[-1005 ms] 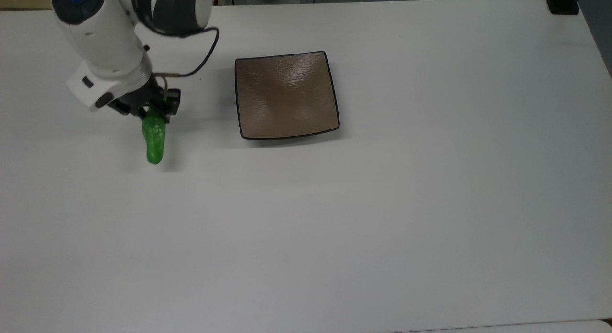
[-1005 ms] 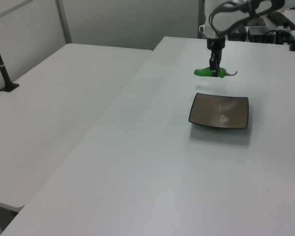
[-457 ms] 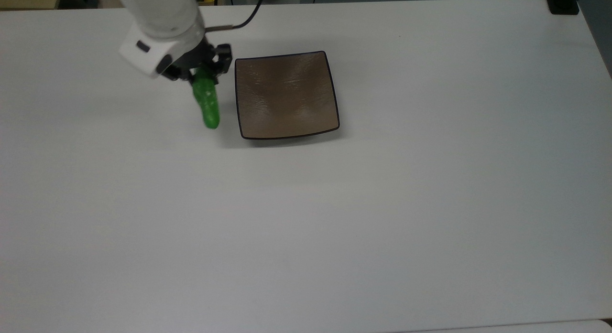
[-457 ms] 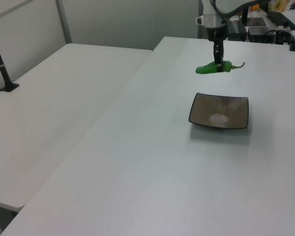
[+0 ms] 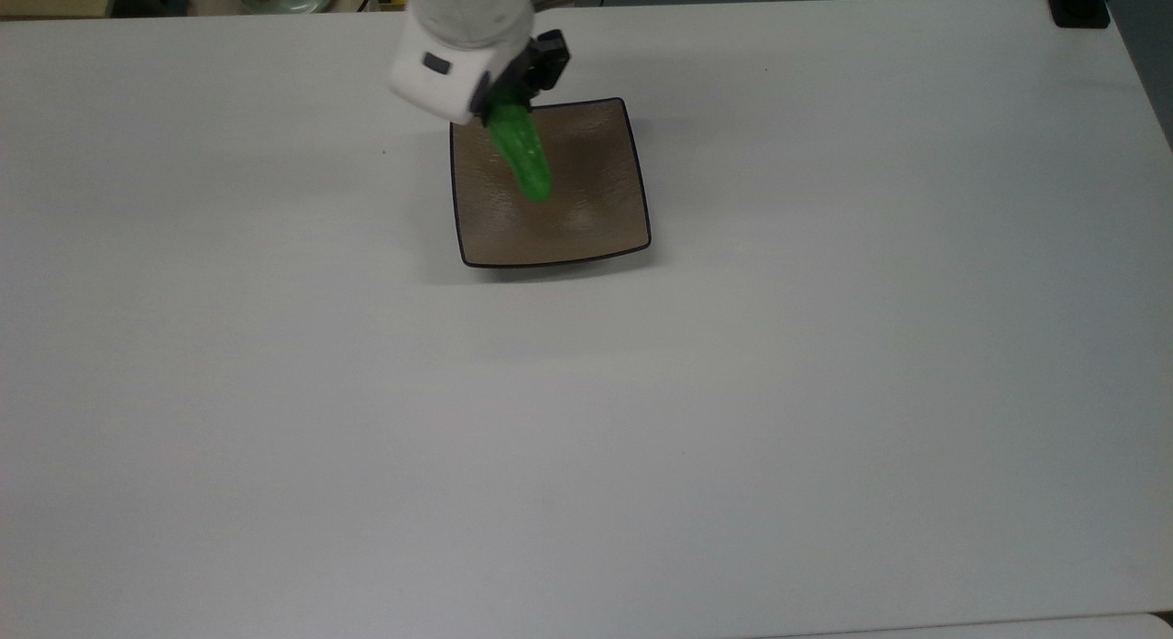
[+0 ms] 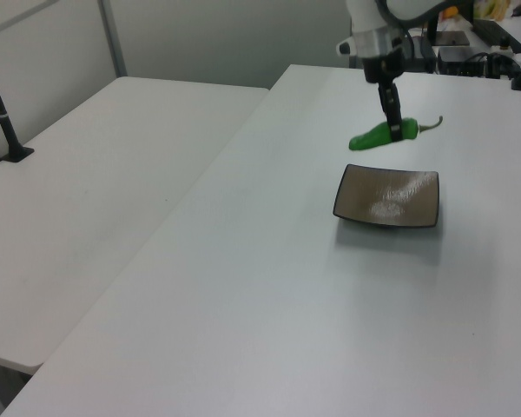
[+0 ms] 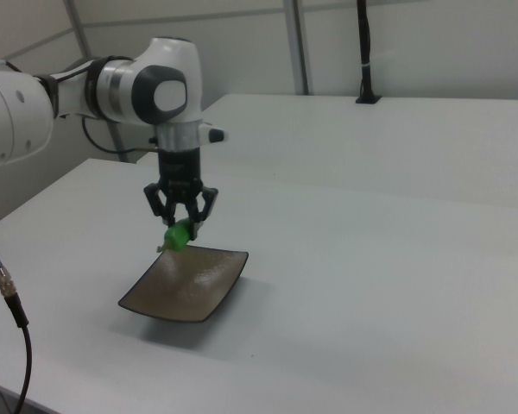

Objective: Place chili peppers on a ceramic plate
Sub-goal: 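Carry the held pepper over the brown ceramic plate, then lower the pepper onto the plate and open the gripper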

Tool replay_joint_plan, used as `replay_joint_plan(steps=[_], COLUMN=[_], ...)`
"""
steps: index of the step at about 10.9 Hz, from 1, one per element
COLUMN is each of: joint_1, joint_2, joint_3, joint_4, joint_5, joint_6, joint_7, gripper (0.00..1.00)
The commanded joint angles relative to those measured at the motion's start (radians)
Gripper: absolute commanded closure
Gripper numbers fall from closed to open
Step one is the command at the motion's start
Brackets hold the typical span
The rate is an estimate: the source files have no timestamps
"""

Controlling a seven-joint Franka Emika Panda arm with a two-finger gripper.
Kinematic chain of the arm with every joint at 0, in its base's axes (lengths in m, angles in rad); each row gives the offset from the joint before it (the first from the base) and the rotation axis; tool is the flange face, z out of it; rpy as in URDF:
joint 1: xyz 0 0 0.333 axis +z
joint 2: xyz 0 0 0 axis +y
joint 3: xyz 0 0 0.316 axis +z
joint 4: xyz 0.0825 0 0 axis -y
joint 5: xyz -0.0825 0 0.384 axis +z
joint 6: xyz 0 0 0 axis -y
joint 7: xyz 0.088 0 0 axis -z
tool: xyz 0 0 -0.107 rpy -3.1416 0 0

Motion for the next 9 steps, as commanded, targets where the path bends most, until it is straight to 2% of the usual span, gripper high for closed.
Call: replay_joint_plan(steps=[1, 4, 7, 9], joint_1=[0.003, 0.006, 0.006, 0.008], joint_2=[-0.021, -0.034, -0.138, -0.153], joint_3=[0.034, 0.045, 0.045, 0.045], joint_4=[-0.097, -0.211, -0.405, -0.449], joint_5=[0.023, 0.021, 0.023, 0.023], joint_6=[0.006, 0.116, 0.338, 0.437], joint_7=[0.057, 0.102, 0.108, 0.154], gripper=[0.81, 0.81, 0.81, 0.81])
